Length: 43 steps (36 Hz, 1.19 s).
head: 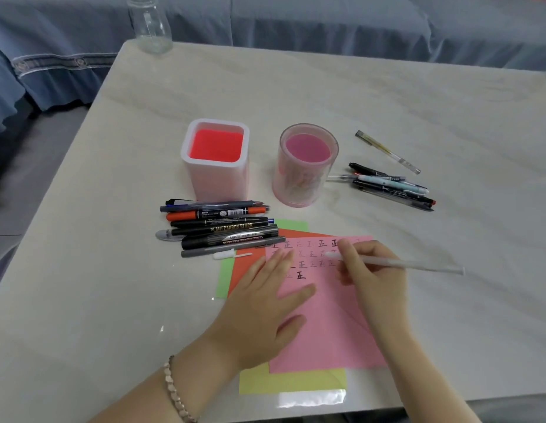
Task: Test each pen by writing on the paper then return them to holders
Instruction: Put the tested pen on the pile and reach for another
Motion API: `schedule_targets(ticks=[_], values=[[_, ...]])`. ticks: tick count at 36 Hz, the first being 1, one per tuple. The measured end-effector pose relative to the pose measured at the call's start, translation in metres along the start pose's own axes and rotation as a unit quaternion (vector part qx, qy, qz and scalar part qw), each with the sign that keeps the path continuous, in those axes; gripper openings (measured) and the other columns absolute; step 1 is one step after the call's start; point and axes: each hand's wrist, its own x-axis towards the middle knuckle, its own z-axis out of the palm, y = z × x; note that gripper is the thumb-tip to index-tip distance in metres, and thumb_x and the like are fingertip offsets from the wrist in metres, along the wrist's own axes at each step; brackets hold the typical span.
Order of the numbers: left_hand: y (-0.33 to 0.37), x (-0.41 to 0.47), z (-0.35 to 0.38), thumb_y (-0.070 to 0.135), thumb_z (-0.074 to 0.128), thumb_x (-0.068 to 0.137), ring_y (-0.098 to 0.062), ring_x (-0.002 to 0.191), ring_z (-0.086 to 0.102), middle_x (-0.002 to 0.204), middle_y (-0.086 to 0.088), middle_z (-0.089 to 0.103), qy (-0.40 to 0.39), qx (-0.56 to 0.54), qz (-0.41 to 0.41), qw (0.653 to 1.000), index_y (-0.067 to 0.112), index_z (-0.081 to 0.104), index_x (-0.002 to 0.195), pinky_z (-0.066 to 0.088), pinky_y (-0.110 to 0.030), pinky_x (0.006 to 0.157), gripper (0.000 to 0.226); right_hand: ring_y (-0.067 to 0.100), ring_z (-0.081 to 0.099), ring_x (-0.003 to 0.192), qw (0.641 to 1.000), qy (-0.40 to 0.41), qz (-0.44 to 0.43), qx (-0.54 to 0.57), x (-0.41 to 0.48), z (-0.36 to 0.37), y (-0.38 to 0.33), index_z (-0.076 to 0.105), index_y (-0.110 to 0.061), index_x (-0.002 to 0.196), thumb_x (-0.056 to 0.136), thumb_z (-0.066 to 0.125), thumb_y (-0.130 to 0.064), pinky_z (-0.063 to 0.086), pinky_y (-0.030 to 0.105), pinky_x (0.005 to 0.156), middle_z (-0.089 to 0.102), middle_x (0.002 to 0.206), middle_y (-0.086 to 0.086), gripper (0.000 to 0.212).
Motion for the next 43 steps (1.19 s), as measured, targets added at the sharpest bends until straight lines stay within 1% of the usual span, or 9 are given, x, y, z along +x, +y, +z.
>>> schedule_targets(ticks=[3, 5, 14, 20, 25, 29, 32, 38, 43], values=[[-0.003, -0.001, 0.0, 0.046, 0.038, 0.091, -0.026, 0.14, 0.021, 0.148, -0.016, 0.033, -0.005, -0.009, -0.007, 1.0, 0.036, 0.052, 0.129, 0.014, -0.038, 0.112, 0.041, 0.006, 0.047, 0.041, 0.999, 0.03, -0.01, -0.031, 0.001, 0.009, 0.005, 0.051, -0.014, 0.054, 0.077, 0.073, -0.027, 0.039, 0.015, 0.048, 0.054, 0.04, -0.005, 0.034], [-0.003, 0.0, 0.0, 0.046, 0.04, 0.09, -0.025, 0.14, 0.022, 0.147, -0.015, 0.035, 0.003, -0.018, -0.01, 1.0, 0.037, 0.052, 0.129, 0.015, -0.039, 0.112, 0.041, 0.003, 0.045, 0.039, 0.998, 0.04, -0.016, -0.05, 0.002, 0.015, 0.008, 0.048, -0.01, 0.054, 0.078, 0.072, -0.026, 0.035, 0.011, 0.046, 0.053, 0.037, -0.01, 0.037], [-0.003, 0.001, 0.001, 0.046, 0.042, 0.088, -0.023, 0.139, 0.02, 0.147, -0.015, 0.035, 0.012, -0.038, -0.019, 0.999, 0.038, 0.054, 0.128, 0.014, -0.038, 0.111, 0.043, 0.002, 0.036, 0.04, 0.991, 0.092, -0.067, -0.064, -0.002, 0.031, 0.029, 0.031, -0.019, 0.047, 0.082, 0.061, -0.003, 0.029, 0.013, 0.044, 0.038, 0.035, -0.012, 0.048], [-0.002, 0.001, 0.001, 0.045, 0.043, 0.087, -0.023, 0.14, 0.019, 0.147, -0.015, 0.035, 0.008, -0.052, -0.025, 0.998, 0.037, 0.054, 0.127, 0.014, -0.038, 0.111, 0.042, 0.003, 0.033, 0.041, 0.989, 0.1, -0.098, -0.055, -0.003, 0.032, 0.031, 0.029, -0.021, 0.047, 0.072, 0.054, -0.019, 0.028, 0.013, 0.044, 0.036, 0.037, -0.011, 0.036], [-0.001, 0.001, 0.0, 0.045, 0.043, 0.087, -0.023, 0.139, 0.02, 0.146, -0.015, 0.036, 0.008, -0.052, -0.025, 0.998, 0.036, 0.056, 0.126, 0.013, -0.037, 0.112, 0.042, 0.002, 0.034, 0.039, 0.988, 0.077, -0.122, -0.059, -0.003, 0.032, 0.033, 0.03, -0.022, 0.047, 0.074, 0.056, -0.017, 0.026, 0.012, 0.043, 0.038, 0.037, -0.012, 0.038], [-0.001, 0.001, -0.001, 0.045, 0.043, 0.087, -0.023, 0.14, 0.02, 0.147, -0.015, 0.036, 0.008, -0.054, -0.026, 0.998, 0.036, 0.057, 0.126, 0.012, -0.037, 0.112, 0.043, -0.001, 0.037, 0.038, 0.986, 0.063, -0.137, -0.067, -0.002, 0.033, 0.033, 0.031, -0.022, 0.048, 0.077, 0.06, -0.007, 0.027, 0.009, 0.042, 0.041, 0.037, -0.013, 0.044], [0.0, 0.001, -0.001, 0.045, 0.042, 0.087, -0.022, 0.14, 0.02, 0.147, -0.015, 0.036, 0.007, -0.054, -0.027, 0.998, 0.036, 0.057, 0.126, 0.012, -0.036, 0.112, 0.043, 0.001, 0.036, 0.038, 0.984, 0.066, -0.144, -0.076, -0.002, 0.034, 0.033, 0.029, -0.024, 0.048, 0.073, 0.056, -0.014, 0.026, 0.01, 0.043, 0.041, 0.037, -0.013, 0.038], [-0.001, 0.001, 0.0, 0.045, 0.042, 0.087, -0.022, 0.14, 0.019, 0.147, -0.014, 0.035, 0.007, -0.056, -0.028, 0.998, 0.037, 0.056, 0.127, 0.012, -0.037, 0.113, 0.043, 0.005, 0.032, 0.042, 0.982, 0.092, -0.143, -0.086, 0.0, 0.033, 0.037, 0.027, -0.025, 0.048, 0.071, 0.054, -0.014, 0.025, 0.013, 0.045, 0.039, 0.039, -0.011, 0.037], [0.0, 0.001, -0.001, 0.044, 0.043, 0.086, -0.022, 0.139, 0.02, 0.147, -0.015, 0.036, 0.009, -0.062, -0.029, 0.998, 0.036, 0.058, 0.125, 0.012, -0.037, 0.112, 0.043, 0.004, 0.034, 0.041, 0.985, 0.082, -0.133, -0.078, 0.001, 0.032, 0.037, 0.029, -0.025, 0.047, 0.071, 0.056, -0.015, 0.026, 0.013, 0.045, 0.039, 0.037, -0.013, 0.037]])
